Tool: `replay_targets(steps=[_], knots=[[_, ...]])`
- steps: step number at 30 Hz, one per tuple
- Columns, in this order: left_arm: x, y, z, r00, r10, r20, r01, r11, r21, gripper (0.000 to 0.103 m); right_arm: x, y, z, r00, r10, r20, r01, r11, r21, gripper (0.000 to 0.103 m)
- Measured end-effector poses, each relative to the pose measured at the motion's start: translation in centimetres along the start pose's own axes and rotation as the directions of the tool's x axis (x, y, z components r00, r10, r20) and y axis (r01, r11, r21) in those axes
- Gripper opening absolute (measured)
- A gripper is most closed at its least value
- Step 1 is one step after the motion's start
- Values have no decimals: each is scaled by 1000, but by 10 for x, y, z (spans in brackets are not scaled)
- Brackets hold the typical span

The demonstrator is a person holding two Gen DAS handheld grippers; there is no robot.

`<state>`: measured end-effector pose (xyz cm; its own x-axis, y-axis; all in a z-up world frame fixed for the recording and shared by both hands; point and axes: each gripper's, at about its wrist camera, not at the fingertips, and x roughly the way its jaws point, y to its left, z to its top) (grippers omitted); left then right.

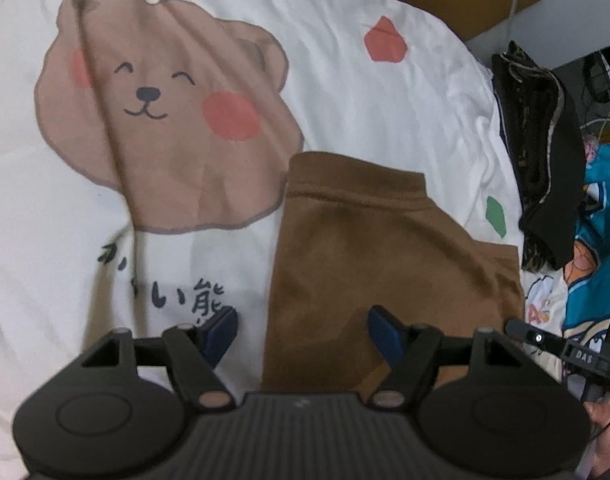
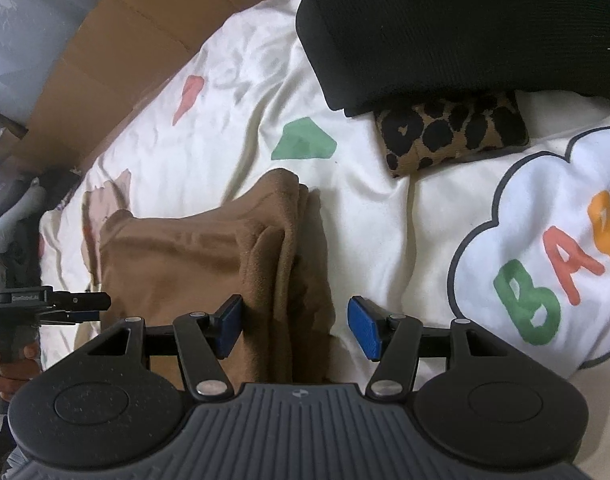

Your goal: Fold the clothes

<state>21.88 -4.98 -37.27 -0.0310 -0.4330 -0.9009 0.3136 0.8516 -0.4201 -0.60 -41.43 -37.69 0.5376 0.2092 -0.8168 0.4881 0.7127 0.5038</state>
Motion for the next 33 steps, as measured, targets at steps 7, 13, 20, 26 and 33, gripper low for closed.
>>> replay_targets(steps=[7,13,20,26,33], knots=[[1,2,-1,1000,-16,17,16,1000,-3,76,5,14,-4,999,-30,14,31,996,-87,27],[0,1,-5,999,-7,31,7,1000,12,70,-8,32,-10,998,-20,53,28,985,-168,18],[-1,4,-3,999,-18,38,18,1000,6,72,-8,28,-11,996,-45,83,57,989,-139,64],[4,0,2,998,-38,57,37,999,25,78,13,15,-1,999,48,20,-46,995,-84,64],[6,0,3,994,-72,88,68,997,47,63,23,2,4,995,104,-11,-104,994,-26,36]])
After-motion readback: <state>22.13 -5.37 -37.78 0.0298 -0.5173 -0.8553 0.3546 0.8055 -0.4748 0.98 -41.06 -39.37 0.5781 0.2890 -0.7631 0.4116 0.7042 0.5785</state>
